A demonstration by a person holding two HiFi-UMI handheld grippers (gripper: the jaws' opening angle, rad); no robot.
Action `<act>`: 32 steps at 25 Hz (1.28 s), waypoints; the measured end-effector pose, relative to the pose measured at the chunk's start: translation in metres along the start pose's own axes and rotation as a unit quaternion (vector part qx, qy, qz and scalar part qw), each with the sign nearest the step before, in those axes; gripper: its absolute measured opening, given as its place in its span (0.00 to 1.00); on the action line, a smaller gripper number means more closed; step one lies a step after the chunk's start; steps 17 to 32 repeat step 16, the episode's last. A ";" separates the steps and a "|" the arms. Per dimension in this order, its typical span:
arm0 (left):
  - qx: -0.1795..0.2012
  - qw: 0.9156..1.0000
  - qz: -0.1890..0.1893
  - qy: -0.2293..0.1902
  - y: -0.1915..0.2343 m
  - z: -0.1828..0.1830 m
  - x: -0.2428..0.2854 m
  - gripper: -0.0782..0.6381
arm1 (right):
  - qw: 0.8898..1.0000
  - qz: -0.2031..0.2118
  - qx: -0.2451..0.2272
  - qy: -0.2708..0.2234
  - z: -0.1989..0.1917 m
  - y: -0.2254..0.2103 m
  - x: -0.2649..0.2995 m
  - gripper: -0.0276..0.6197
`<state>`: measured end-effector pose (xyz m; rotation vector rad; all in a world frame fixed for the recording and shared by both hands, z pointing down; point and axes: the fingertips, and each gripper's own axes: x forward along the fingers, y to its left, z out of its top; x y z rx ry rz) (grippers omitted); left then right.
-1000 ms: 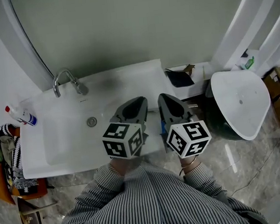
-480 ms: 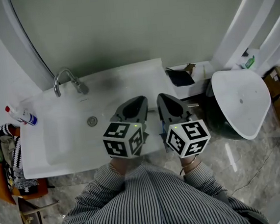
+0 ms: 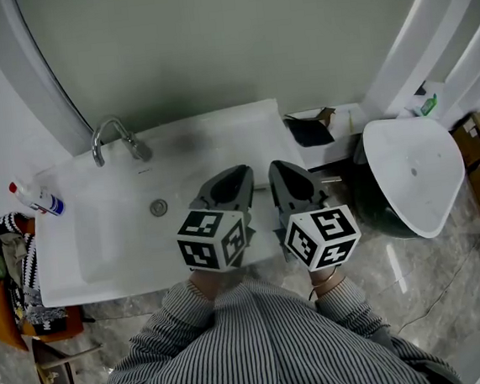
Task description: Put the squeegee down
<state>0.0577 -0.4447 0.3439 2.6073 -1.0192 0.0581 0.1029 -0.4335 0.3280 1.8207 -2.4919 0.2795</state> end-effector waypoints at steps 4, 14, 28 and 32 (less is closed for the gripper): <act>0.001 1.000 0.000 0.001 0.001 0.000 0.000 0.15 | 1.000 -0.003 -0.001 0.004 -0.001 -0.001 0.001 0.06; -0.002 1.000 0.002 0.006 0.004 -0.003 0.003 0.15 | 1.000 -0.010 0.003 0.009 -0.007 -0.005 0.005 0.06; -0.003 1.000 0.003 0.007 0.005 -0.003 0.003 0.15 | 1.000 -0.011 0.003 0.009 -0.006 -0.005 0.006 0.06; -0.003 1.000 0.003 0.007 0.005 -0.003 0.003 0.15 | 1.000 -0.011 0.003 0.009 -0.006 -0.005 0.006 0.06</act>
